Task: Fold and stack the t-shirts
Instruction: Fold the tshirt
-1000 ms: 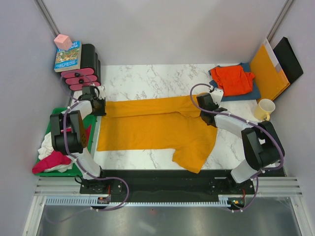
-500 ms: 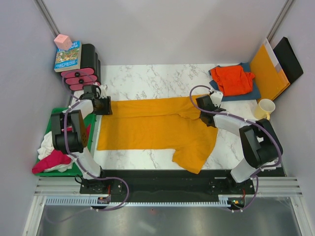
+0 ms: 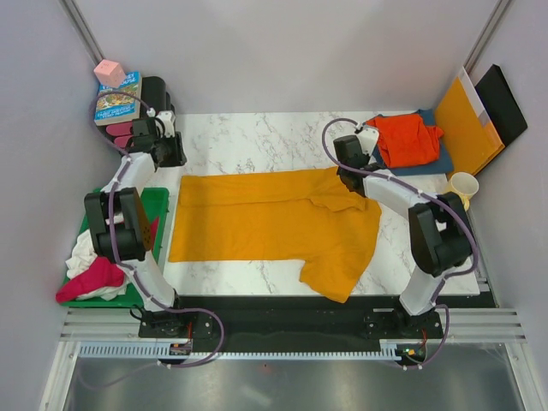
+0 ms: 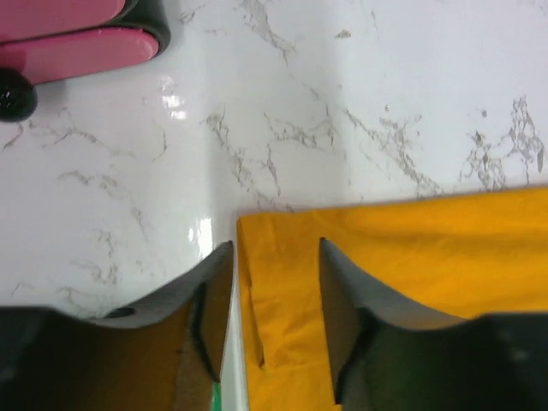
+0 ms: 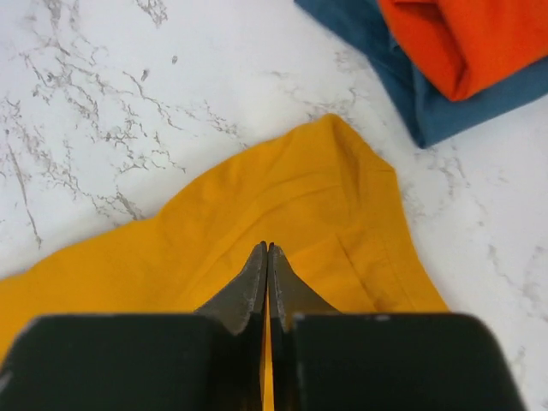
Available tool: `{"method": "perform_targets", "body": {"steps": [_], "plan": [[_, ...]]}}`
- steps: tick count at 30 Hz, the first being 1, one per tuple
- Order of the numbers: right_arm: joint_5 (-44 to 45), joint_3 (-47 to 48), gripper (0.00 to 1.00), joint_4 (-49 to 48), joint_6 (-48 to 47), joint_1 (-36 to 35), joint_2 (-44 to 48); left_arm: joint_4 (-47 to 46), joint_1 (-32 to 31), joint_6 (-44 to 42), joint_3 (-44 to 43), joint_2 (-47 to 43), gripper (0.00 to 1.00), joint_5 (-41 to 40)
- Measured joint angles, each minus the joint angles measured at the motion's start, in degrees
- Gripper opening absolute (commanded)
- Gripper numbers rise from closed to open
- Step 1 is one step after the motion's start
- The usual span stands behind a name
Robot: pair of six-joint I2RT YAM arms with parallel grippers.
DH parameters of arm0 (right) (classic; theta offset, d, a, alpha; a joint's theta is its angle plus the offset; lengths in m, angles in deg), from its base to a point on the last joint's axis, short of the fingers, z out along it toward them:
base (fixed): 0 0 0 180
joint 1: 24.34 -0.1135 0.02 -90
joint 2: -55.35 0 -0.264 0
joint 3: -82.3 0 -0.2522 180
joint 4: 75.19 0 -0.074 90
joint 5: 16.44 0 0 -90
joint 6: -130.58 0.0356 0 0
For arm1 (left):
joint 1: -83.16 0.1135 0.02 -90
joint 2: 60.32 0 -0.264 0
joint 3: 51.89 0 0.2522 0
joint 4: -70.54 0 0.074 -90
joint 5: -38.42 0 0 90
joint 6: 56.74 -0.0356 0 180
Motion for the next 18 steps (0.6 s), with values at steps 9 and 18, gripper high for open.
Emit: {"method": "perform_targets", "body": {"steps": [9, 18], "plan": [[-3.5, 8.2, 0.00, 0.5, -0.1, 0.4, -15.5, 2.0, -3.3, 0.5, -7.0, 12.6, 0.36, -1.0], [-4.1, 10.0, 0.00, 1.9, 0.1, 2.6, -18.8, 5.8, -5.4, 0.0, -12.0, 19.2, 0.36, -2.5]]}}
